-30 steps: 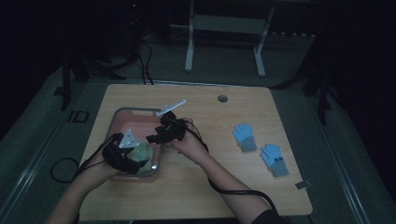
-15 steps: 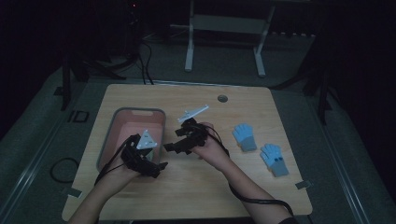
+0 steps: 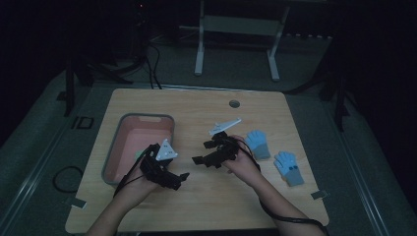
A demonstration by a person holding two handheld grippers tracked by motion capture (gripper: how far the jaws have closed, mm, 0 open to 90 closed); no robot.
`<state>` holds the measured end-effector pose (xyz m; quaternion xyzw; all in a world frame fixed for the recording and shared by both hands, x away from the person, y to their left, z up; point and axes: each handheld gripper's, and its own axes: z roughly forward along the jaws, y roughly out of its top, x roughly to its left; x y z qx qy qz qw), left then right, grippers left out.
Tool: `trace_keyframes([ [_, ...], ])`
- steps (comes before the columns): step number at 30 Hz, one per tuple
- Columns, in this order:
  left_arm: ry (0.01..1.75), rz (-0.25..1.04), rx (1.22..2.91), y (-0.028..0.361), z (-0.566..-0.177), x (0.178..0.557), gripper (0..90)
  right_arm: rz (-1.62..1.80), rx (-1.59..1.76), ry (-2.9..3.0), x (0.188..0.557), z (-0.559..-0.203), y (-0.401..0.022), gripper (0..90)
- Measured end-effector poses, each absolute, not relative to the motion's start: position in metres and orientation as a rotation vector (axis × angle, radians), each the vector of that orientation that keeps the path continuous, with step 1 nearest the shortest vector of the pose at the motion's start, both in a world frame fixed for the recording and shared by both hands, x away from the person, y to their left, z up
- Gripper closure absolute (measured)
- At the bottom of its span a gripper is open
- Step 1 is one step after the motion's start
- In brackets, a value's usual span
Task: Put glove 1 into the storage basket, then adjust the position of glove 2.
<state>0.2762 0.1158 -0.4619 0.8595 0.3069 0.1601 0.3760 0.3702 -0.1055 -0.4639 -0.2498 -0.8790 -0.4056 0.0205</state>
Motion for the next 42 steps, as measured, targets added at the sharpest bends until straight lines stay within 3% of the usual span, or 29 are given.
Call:
trace_keyframes([
  [6,0.724,0.425,2.168,0.101,-0.464,0.267,2.1,-1.268,-0.835,-2.743,0.368,-0.468,-0.142,17.5],
  [18,0.615,0.326,2.21,0.067,-0.494,0.26,2.2,-1.277,-0.859,-2.787,0.358,-0.487,-0.176,14.7],
  [26,0.63,0.27,2.21,0.057,-0.521,0.26,2.2,-1.272,-0.959,-2.711,0.352,-0.507,-0.2,13.7],
  [33,0.643,0.316,2.194,0.058,-0.532,0.254,2.2,-1.31,-1.009,-2.725,0.339,-0.51,-0.217,13.6],
  [37,0.667,0.289,2.165,0.062,-0.539,0.254,2.2,-1.33,-1.027,-2.753,0.333,-0.51,-0.231,15.2],
  [42,0.661,0.297,2.173,0.061,-0.545,0.253,2.2,-1.359,-1.101,-2.763,0.333,-0.51,-0.251,26.1],
])
